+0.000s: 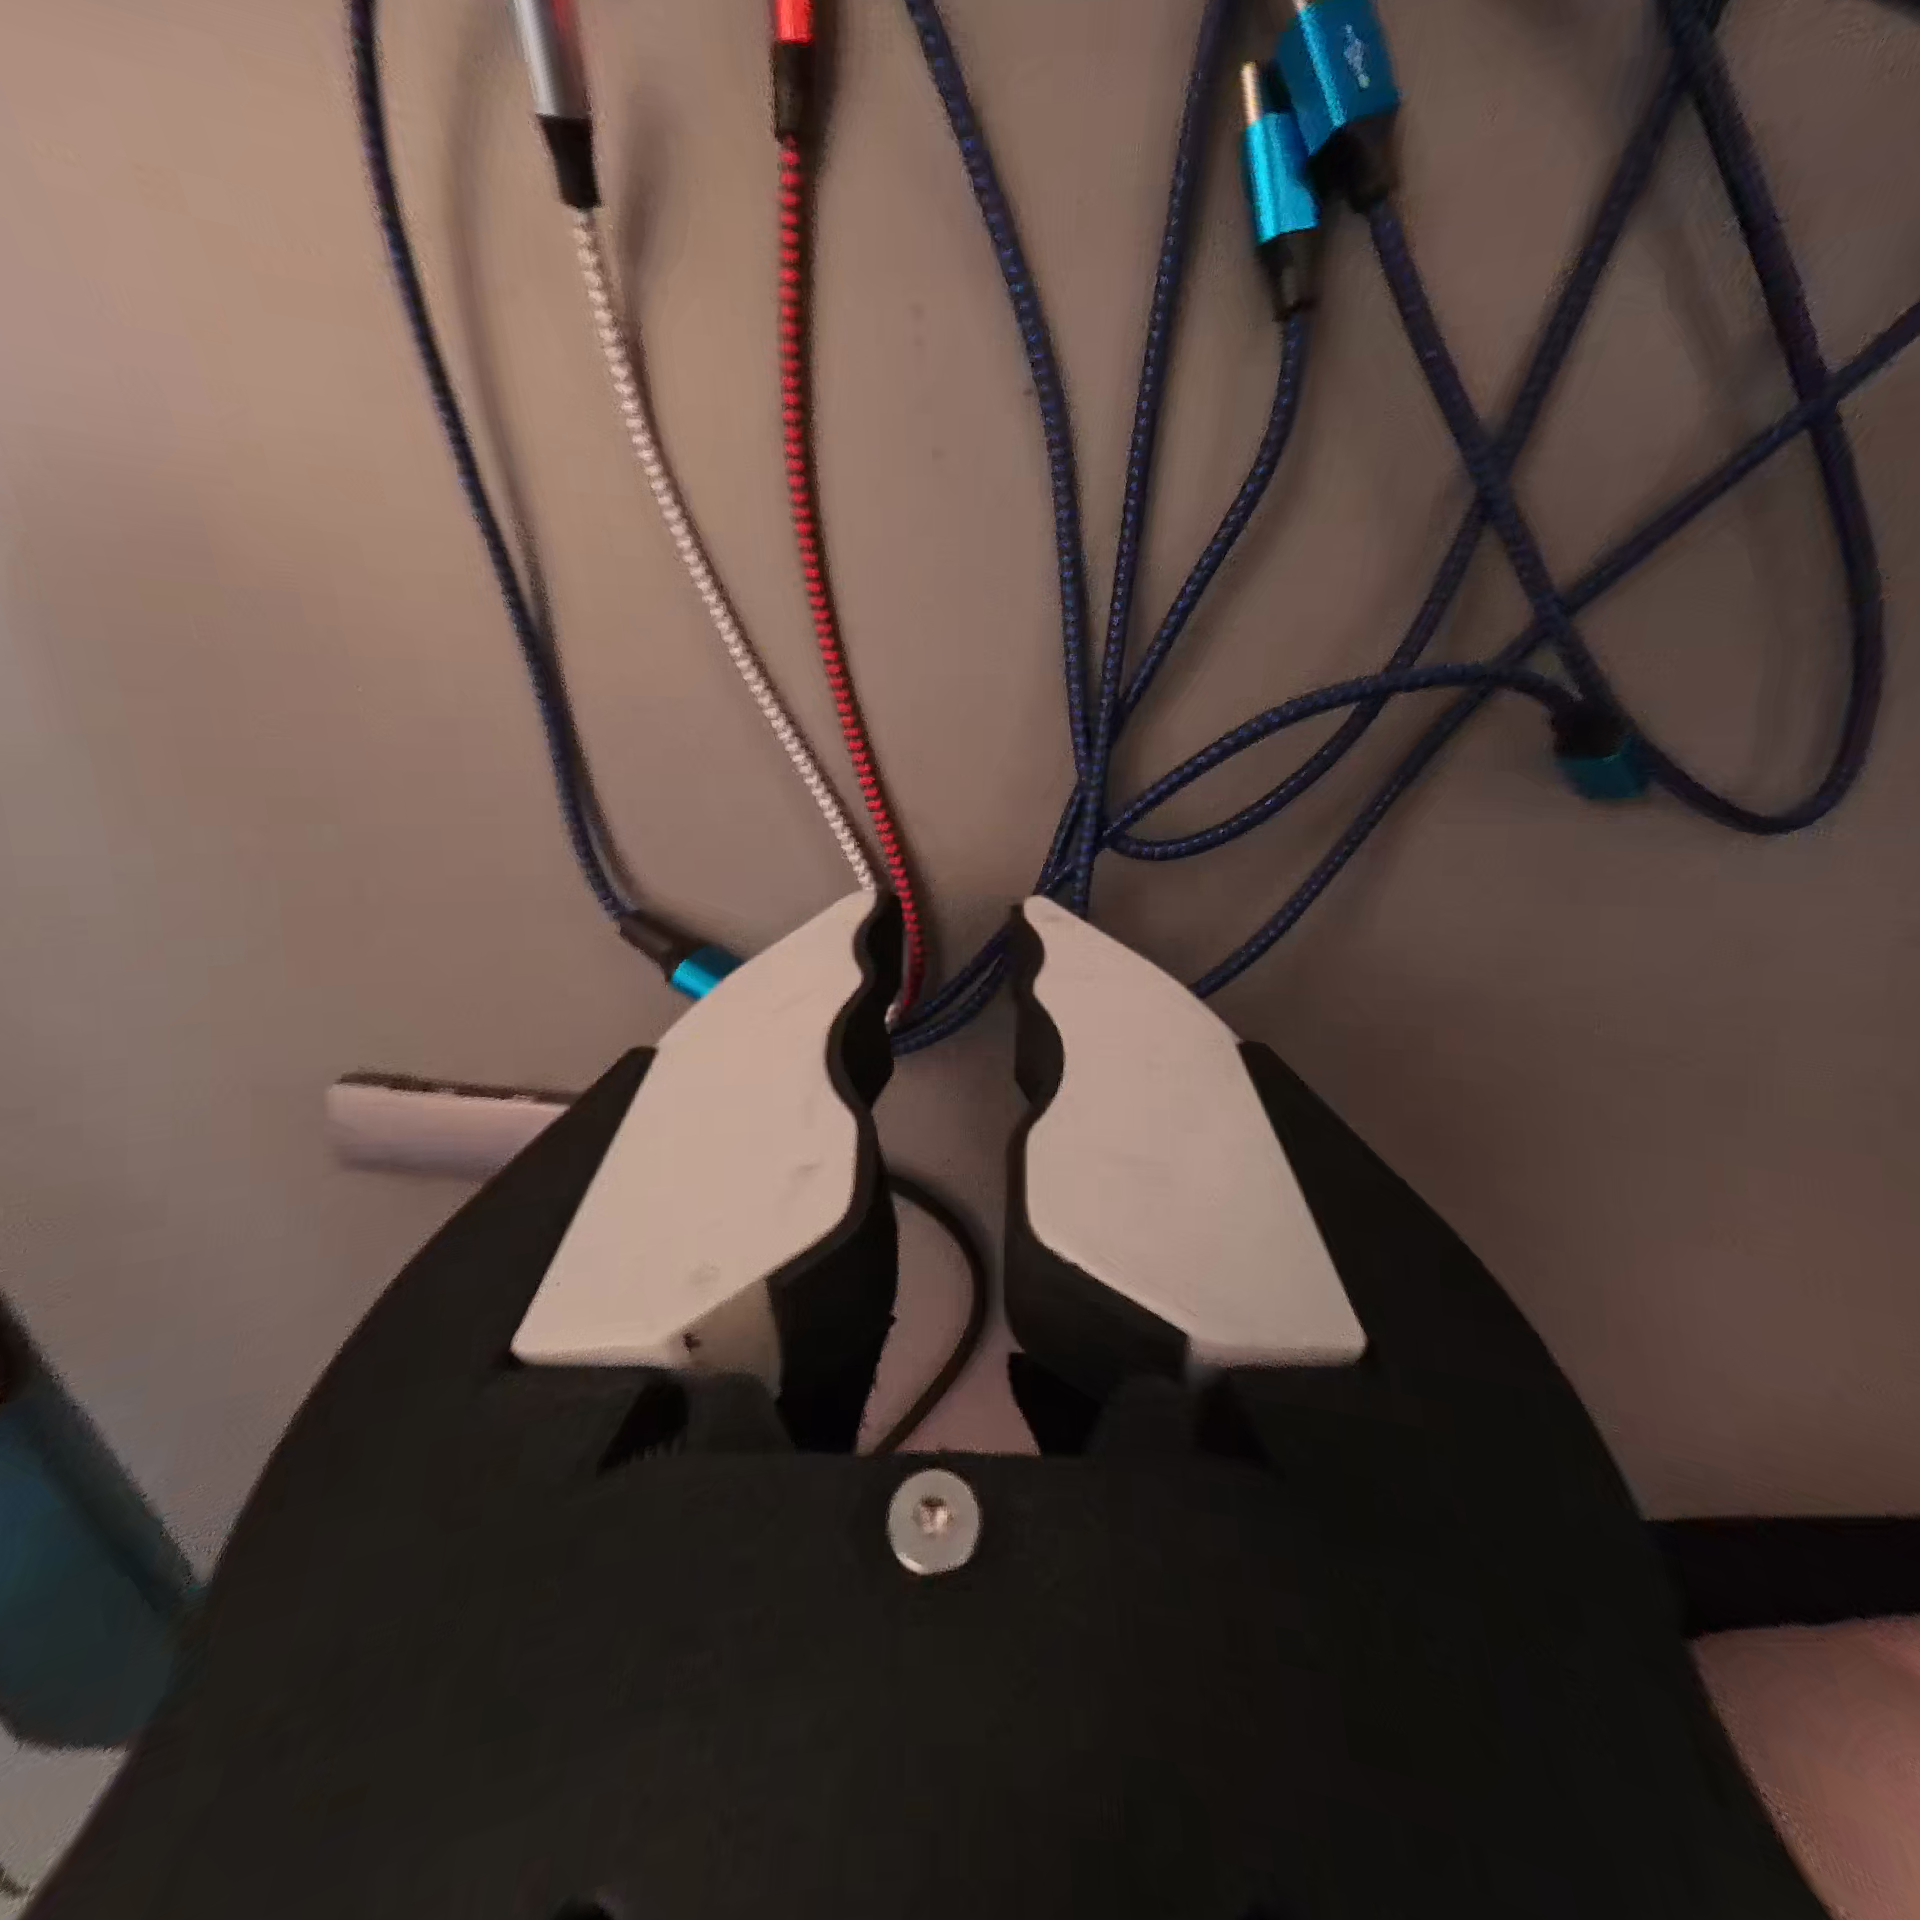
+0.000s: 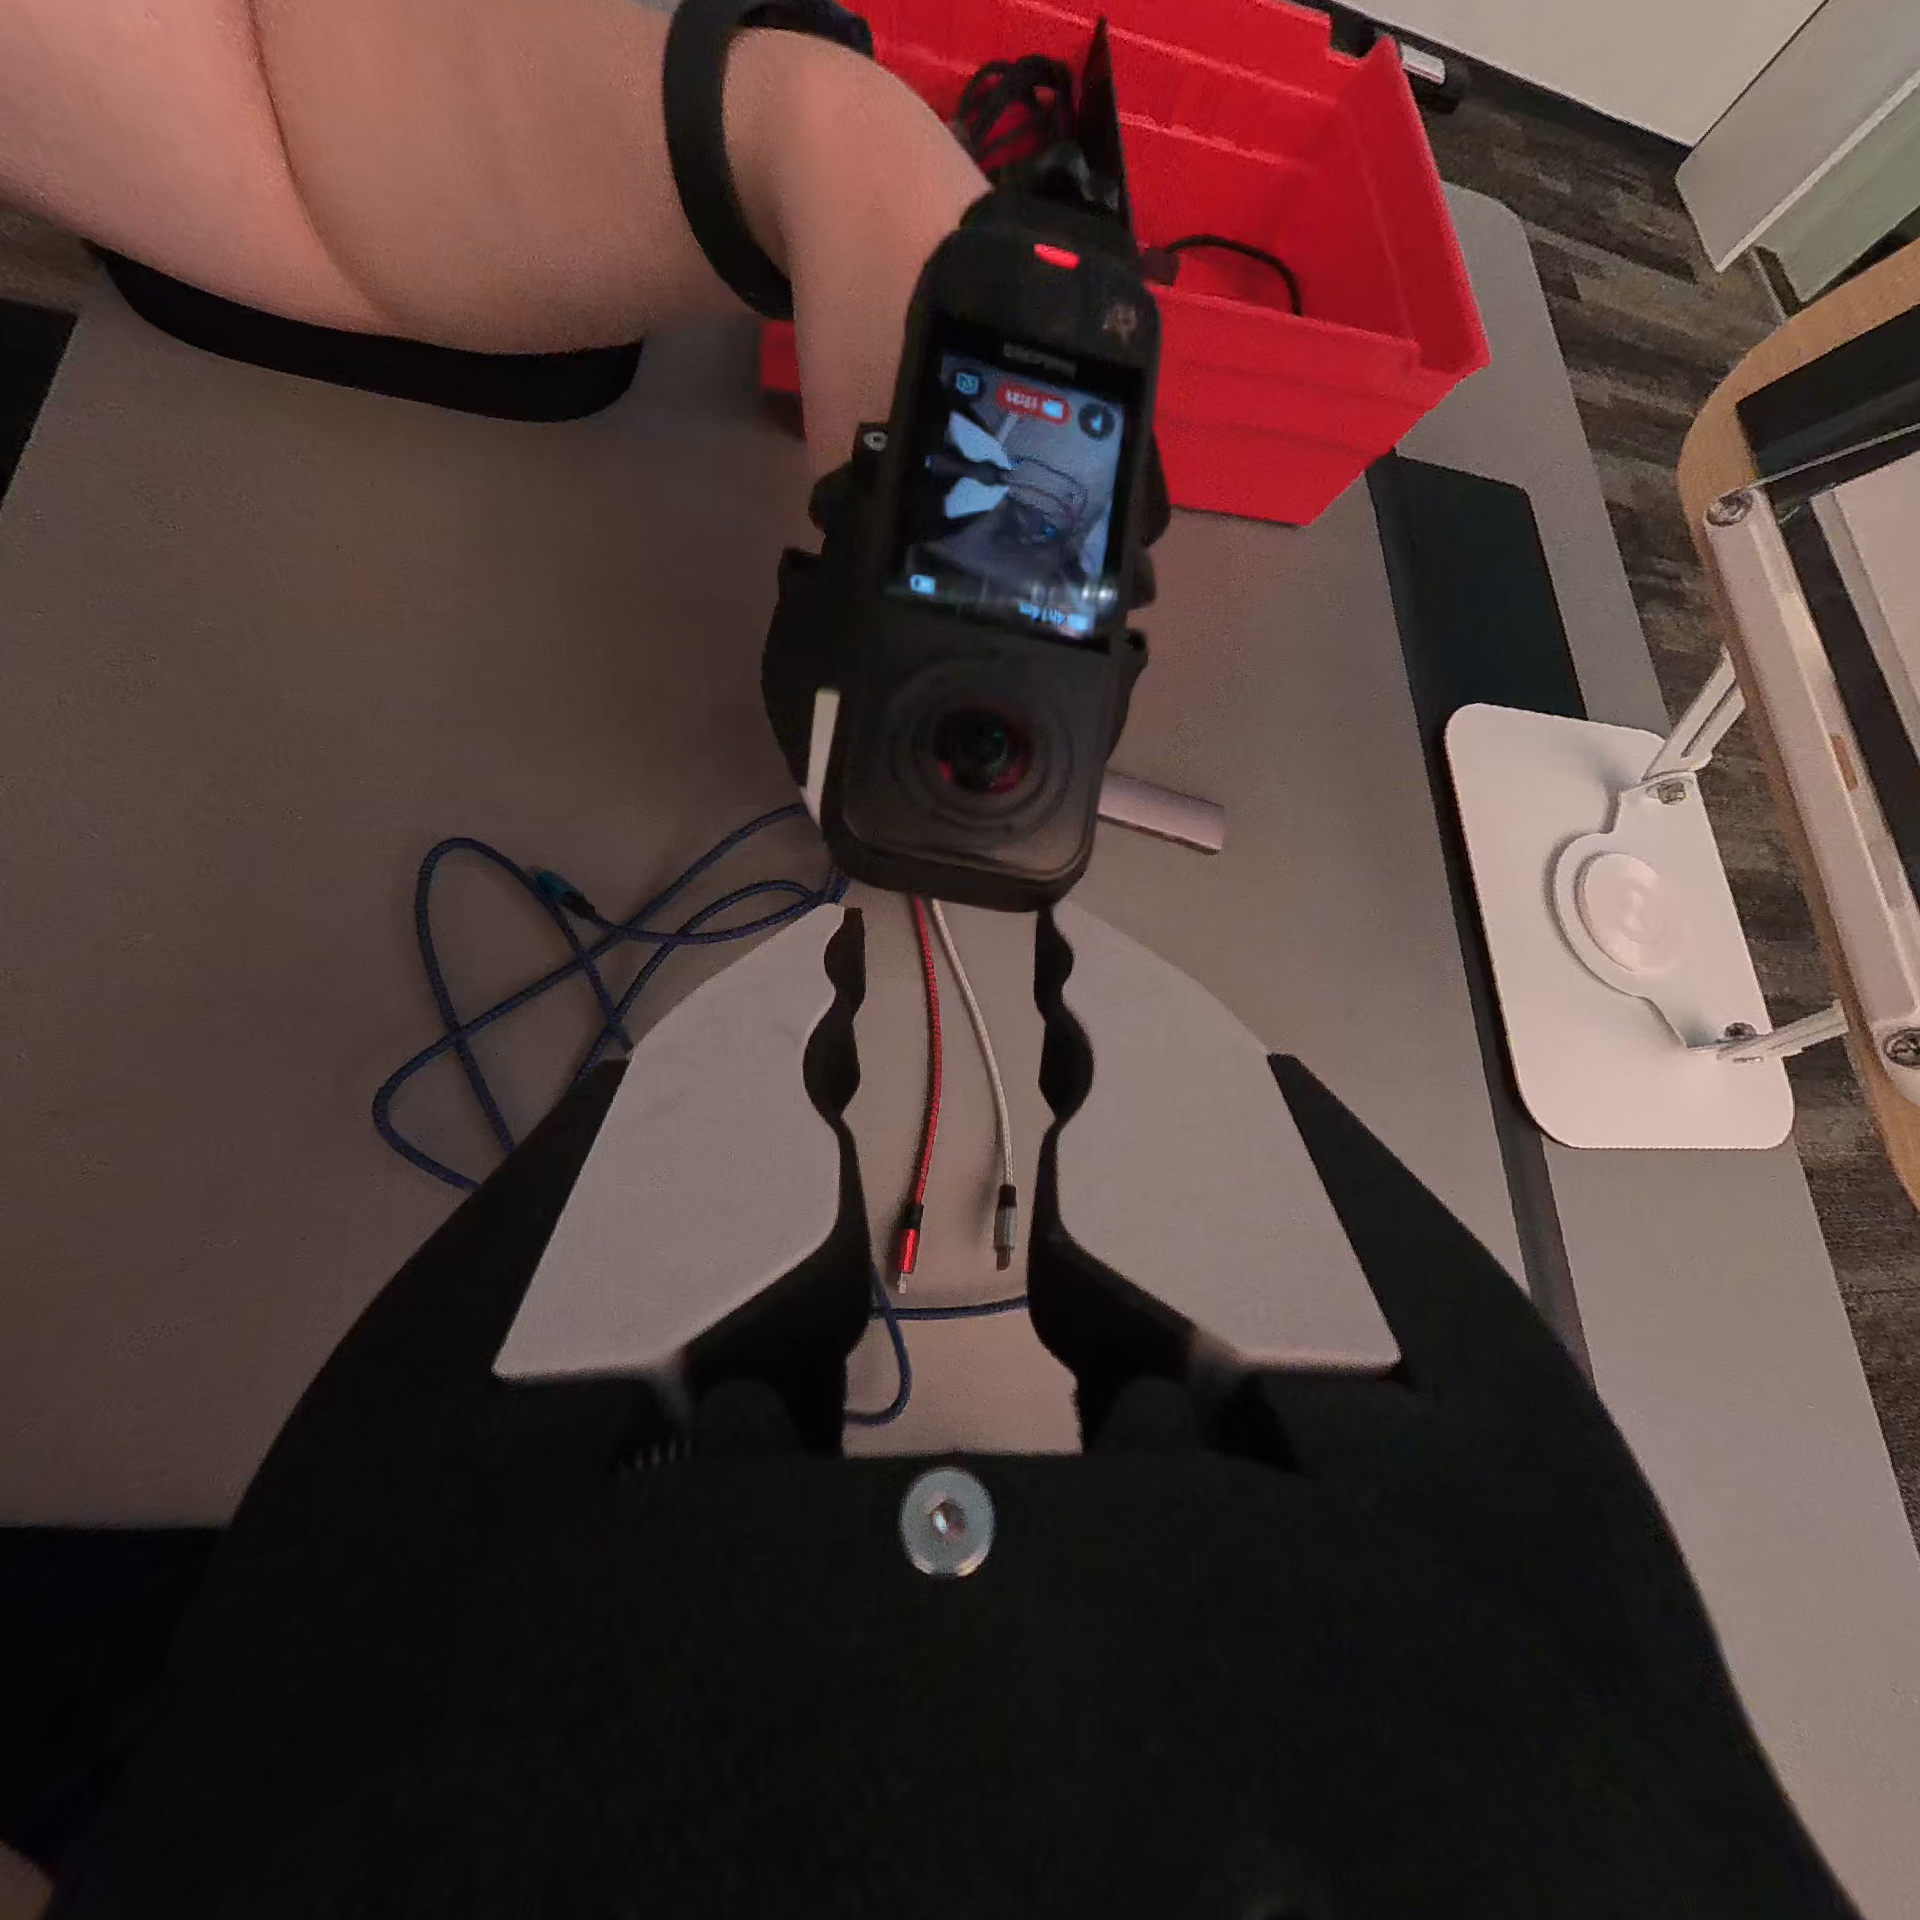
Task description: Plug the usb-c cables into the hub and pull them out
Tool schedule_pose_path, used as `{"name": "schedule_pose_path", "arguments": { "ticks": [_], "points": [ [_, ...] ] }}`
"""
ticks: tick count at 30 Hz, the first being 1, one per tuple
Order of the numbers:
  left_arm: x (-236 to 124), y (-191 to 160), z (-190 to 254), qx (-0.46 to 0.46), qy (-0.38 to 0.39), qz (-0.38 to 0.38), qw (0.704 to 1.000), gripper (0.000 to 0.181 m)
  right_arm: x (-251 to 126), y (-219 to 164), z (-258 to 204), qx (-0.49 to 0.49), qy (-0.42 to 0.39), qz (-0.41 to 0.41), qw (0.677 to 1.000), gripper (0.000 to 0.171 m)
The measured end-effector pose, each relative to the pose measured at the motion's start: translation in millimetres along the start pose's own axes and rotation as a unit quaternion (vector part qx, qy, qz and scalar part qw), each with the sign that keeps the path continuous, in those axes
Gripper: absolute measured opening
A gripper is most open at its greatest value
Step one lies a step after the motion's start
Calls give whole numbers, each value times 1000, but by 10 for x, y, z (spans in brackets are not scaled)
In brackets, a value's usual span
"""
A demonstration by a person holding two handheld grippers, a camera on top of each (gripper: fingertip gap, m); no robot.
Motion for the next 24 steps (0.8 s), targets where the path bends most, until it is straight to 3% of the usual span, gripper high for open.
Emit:
{"name": "schedule_pose_path", "arguments": {
  "ticks": [13,17,20,24],
  "points": [
    [71,58,189,41,-112,48,992,30,-335,-82,-219,-25,46,-26,998,33],
    [160,30,245,58,-129,17,990,25,-436,-56,-276,-35,56,-8,998,32],
    [188,59,256,64,-135,14,989,5,-452,-46,-302,-41,61,-4,997,32],
    [103,47,207,49,-114,9,992,4,-431,-75,-302,-41,63,-18,997,32]
  ]
}}
Point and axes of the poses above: each gripper's, where its closed fingertips meet, x out along the fingers, y out of its top, z = x × y across the jaws, the point moved 8 cm from there along -x, back along the fingers, and after that the axes turned 6 degrees about x, right-handed, at the moved point
